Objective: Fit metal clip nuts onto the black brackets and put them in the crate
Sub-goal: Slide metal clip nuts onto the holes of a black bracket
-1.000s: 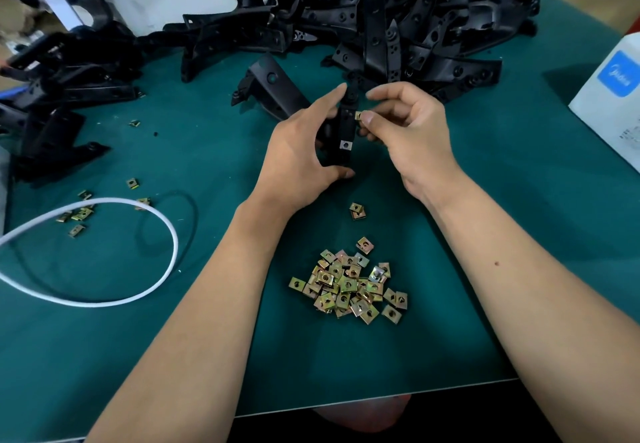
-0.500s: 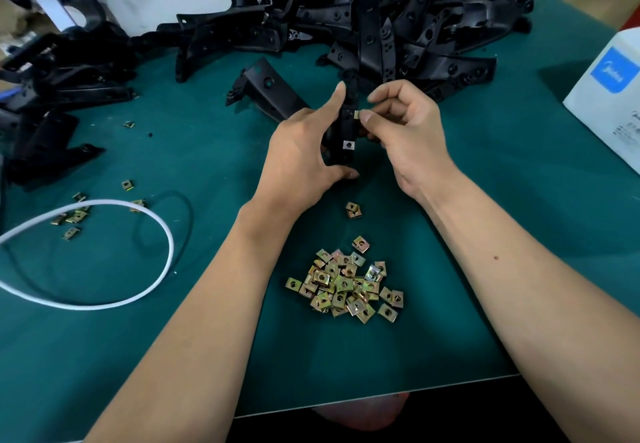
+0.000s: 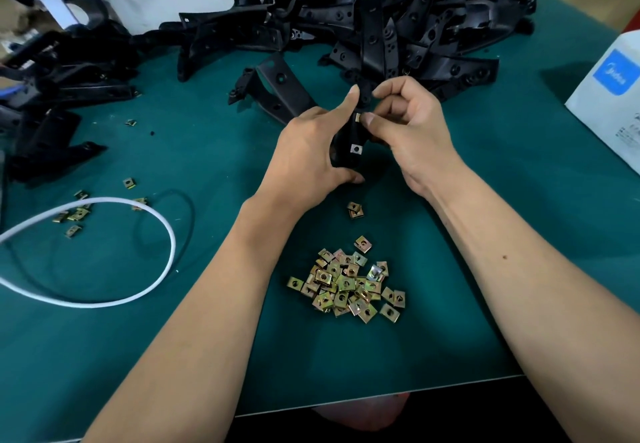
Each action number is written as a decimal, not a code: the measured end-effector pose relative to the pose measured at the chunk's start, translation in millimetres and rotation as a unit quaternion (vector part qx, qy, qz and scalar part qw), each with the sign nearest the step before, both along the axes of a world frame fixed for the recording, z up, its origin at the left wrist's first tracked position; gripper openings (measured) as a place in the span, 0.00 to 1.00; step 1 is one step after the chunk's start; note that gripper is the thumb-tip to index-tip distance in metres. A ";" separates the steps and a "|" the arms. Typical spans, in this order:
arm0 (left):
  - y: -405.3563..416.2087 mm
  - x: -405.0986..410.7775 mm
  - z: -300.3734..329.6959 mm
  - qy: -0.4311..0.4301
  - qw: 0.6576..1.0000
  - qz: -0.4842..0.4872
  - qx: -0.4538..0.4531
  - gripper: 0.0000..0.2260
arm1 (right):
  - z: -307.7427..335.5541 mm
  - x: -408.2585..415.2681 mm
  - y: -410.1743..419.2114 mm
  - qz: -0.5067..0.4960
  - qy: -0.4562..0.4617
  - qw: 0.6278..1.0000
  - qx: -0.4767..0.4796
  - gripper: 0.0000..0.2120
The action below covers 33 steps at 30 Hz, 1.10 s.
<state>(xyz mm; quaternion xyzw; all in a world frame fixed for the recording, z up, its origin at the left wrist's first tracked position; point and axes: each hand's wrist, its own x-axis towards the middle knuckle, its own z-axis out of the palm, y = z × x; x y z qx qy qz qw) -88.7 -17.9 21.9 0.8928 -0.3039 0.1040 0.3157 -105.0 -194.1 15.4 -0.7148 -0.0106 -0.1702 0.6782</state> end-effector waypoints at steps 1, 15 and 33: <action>0.9 1.3 -0.8 0.002 1.000 0.000 -0.005 0.53 | -0.5 0.5 0.1 -0.004 0.002 1.000 0.001 0.12; 3.6 10.1 -15.5 0.001 0.979 0.104 -0.178 0.50 | 0.3 -2.4 18.2 0.049 0.096 0.994 0.013 0.05; 6.0 3.3 -1.3 0.028 0.995 0.044 -0.089 0.52 | 0.9 -1.3 2.0 0.096 0.075 0.986 -0.111 0.09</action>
